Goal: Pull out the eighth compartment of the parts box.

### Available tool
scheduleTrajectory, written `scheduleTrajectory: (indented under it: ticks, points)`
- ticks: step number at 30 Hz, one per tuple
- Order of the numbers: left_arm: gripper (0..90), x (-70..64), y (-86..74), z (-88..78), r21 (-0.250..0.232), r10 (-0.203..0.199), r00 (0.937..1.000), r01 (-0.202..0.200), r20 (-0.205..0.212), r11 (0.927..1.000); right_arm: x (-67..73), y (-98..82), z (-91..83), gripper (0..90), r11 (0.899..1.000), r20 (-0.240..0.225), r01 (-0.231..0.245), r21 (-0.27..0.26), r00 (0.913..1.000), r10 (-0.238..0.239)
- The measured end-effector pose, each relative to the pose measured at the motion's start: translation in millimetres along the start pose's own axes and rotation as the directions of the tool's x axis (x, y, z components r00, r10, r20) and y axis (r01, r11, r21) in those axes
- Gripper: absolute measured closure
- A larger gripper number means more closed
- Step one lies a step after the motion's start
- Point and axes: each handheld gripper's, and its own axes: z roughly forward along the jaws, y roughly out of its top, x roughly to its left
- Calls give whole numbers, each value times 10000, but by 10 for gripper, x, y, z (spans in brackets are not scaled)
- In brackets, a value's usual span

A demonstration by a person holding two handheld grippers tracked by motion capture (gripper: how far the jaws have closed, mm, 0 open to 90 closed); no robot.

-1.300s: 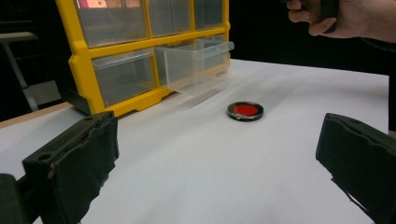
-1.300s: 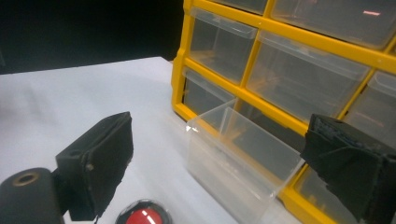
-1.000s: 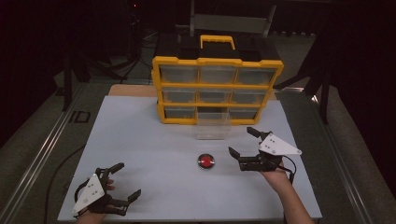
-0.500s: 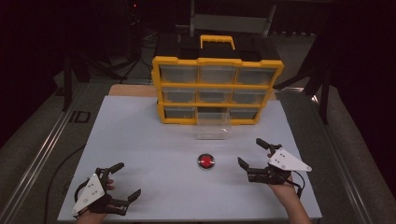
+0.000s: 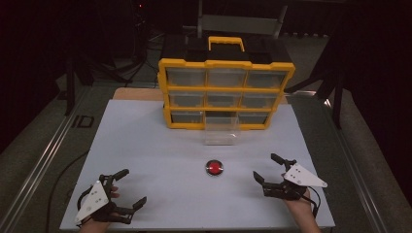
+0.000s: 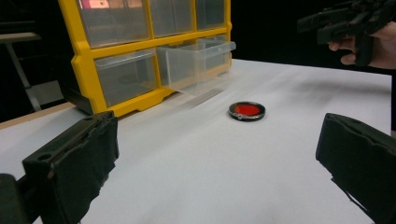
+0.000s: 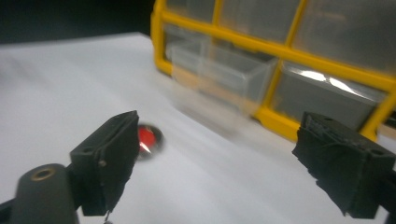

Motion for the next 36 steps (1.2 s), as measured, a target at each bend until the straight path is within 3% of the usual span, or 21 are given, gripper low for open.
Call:
scheduleTrajectory:
  ticks: [6, 8, 16, 18, 24, 36]
  points:
    - [3, 9, -3, -6, -10, -17, 10000, 17, -51, 10000, -46, -159, -34, 142, 9986, -157, -492, 175, 9987, 495]
    - [3, 12, -4, -9, 16, -9, 10000, 9, -67, 10000, -32, -187, -52, 129, 9994, 269, -248, 251, 9993, 242]
    - [3, 16, -24, -4, 126, -59, 9999, 61, -90, 9999, -40, -243, -120, 111, 9976, 92, -566, -398, 9983, 570]
    - [3, 18, -30, -2, 146, -70, 9999, 72, -96, 9999, -32, -244, -133, 112, 9969, 201, -511, -607, 9984, 524]
    - [3, 15, -37, 2, 279, -42, 9999, 46, -154, 9996, -18, -227, -102, 112, 9961, -114, -356, -808, 9993, 348]
    - [3, 39, -51, 2, 367, -186, 9996, 193, -199, 9991, 58, -190, -20, 115, 9983, -372, 34, -585, 9993, -56]
